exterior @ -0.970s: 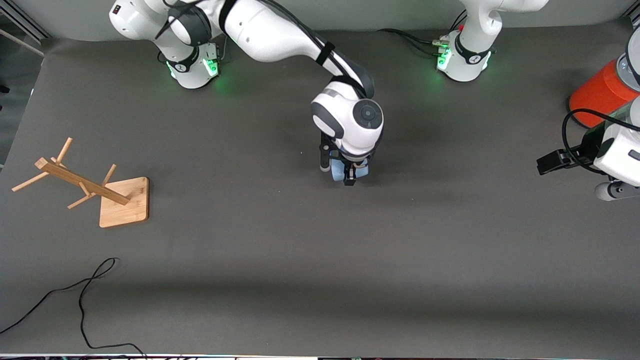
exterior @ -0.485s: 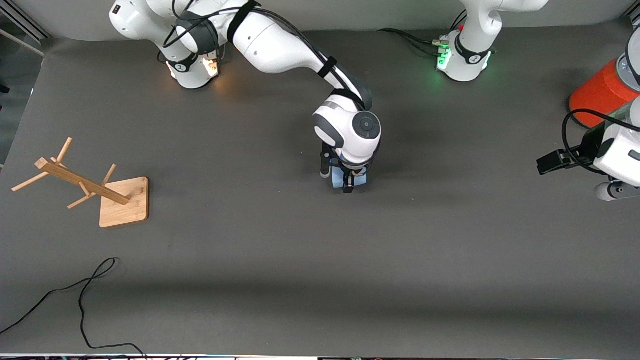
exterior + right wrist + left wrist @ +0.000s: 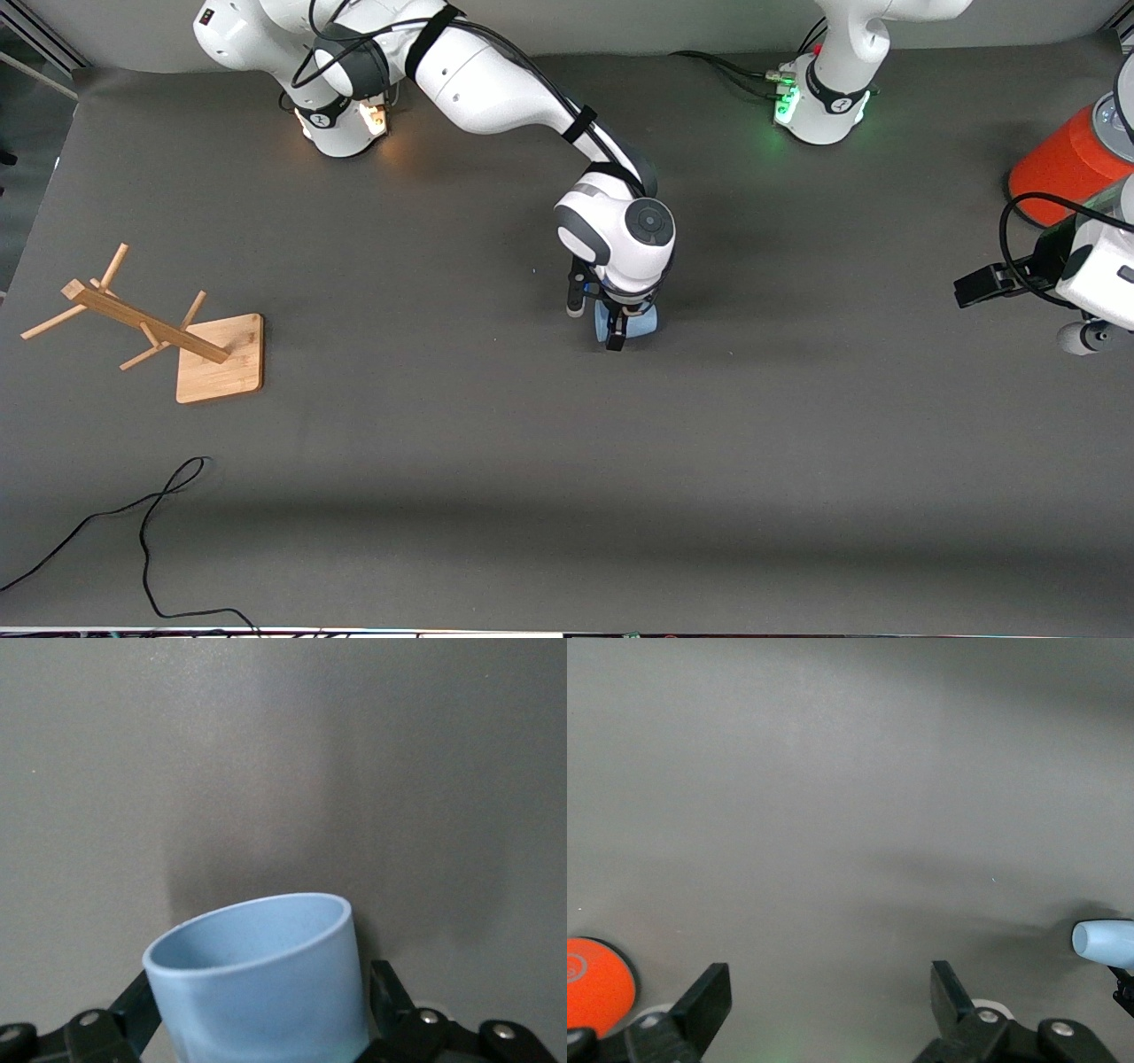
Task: Rotate and upright cup with both arms
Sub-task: 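Lower the cup onto its side and open the right gripper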
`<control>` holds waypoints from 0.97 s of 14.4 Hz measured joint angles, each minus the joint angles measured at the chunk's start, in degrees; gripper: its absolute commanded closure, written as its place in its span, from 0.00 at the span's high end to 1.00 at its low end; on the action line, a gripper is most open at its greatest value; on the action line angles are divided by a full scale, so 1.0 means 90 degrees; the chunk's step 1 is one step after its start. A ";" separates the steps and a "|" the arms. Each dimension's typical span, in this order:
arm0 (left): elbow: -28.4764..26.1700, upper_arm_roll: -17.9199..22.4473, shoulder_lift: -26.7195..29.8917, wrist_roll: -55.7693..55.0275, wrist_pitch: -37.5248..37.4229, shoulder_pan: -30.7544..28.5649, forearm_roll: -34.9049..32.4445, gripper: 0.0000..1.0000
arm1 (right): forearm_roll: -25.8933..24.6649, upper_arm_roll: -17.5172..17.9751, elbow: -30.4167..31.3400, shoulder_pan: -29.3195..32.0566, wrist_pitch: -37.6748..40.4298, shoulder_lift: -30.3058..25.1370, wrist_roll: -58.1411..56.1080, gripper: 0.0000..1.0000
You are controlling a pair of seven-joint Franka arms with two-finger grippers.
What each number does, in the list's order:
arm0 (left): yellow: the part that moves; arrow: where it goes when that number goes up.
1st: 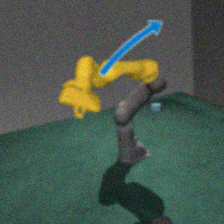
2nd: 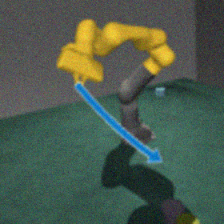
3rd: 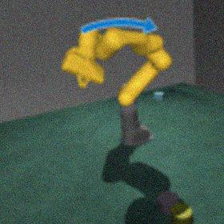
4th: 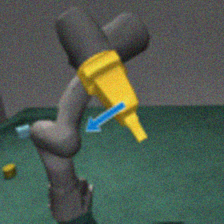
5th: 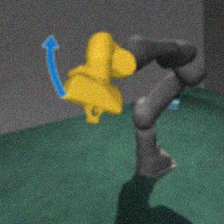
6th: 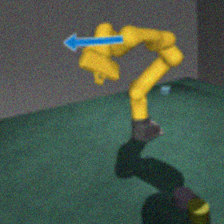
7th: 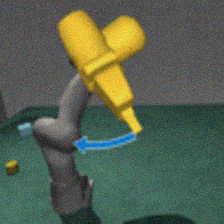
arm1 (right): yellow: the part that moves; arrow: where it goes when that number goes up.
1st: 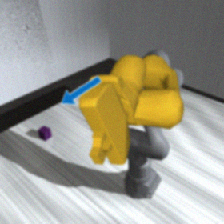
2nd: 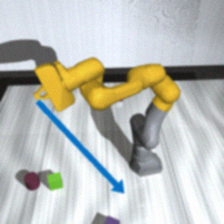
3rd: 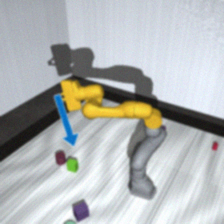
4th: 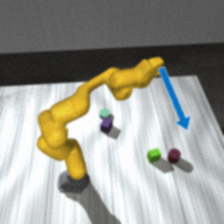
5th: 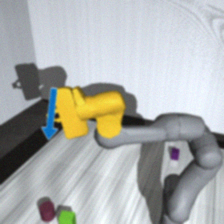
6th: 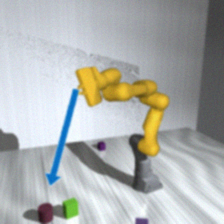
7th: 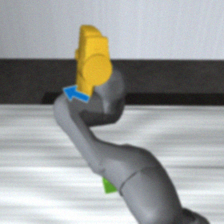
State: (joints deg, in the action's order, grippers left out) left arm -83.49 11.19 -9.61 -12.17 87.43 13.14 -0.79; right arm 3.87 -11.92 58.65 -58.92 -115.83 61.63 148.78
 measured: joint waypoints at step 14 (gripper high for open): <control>-0.0094 -0.0038 -0.0039 -0.0001 -0.0022 0.0020 0.0005 1.00 | -0.0009 -0.0124 -0.0285 0.0962 0.3429 -0.2897 -0.3543 1.00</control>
State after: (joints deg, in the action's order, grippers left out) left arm -84.33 10.85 -9.95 -12.18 87.23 13.31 -0.74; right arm 3.79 -13.03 56.09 -50.25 -84.96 35.56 116.90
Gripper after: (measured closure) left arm 0.000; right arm 0.000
